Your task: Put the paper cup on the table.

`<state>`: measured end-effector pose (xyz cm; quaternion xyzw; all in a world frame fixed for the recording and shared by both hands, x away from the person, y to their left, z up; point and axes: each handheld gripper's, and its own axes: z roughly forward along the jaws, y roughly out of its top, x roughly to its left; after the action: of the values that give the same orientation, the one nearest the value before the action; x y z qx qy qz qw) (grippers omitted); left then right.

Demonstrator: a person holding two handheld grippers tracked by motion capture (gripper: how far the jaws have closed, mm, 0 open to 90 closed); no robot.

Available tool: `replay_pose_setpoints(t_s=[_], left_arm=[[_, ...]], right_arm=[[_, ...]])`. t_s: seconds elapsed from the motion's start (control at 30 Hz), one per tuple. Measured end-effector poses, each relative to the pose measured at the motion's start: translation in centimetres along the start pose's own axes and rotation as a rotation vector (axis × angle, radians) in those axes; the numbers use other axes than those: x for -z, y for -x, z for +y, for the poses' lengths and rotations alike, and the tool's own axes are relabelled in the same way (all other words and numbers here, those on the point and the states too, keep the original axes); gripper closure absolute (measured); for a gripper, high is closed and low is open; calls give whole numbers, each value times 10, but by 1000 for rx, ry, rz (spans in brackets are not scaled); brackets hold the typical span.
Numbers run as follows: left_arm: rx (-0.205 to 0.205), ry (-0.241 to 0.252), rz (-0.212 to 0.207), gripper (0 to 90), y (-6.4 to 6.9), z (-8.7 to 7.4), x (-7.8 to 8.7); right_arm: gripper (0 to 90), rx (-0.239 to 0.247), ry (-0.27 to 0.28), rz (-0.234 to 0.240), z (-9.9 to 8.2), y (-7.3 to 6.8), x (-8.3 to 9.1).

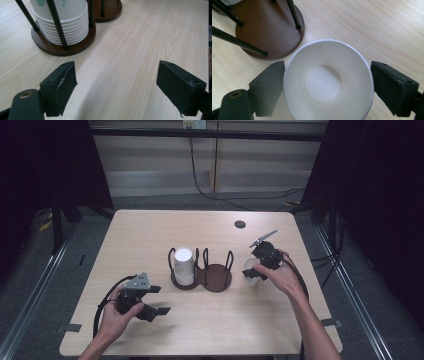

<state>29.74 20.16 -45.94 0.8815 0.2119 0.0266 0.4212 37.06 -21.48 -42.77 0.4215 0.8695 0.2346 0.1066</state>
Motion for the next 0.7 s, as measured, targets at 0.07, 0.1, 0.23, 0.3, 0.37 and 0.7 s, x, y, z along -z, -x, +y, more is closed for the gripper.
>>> replay_pose_setpoints(t_s=[0.07,0.1,0.23,0.3,0.37,0.7], left_arm=[[4,2,-1,164,0,0,-1],[-5,-5,0,164,0,0,0],[0,-5,2,164,1,0,0],[-6,-9,3,164,2,0,1],[-3,-2,2,164,4,0,2],[-9,-8,16,164,3,0,8]], right_arm=[[137,-9,25,7,-1,0,1],[137,-11,33,7,-1,0,2],[135,-36,81,23,-1,0,5],[138,-44,98,24,-1,0,6],[136,-61,113,9,-1,0,9],[135,-97,241,5,-4,-6,23]])
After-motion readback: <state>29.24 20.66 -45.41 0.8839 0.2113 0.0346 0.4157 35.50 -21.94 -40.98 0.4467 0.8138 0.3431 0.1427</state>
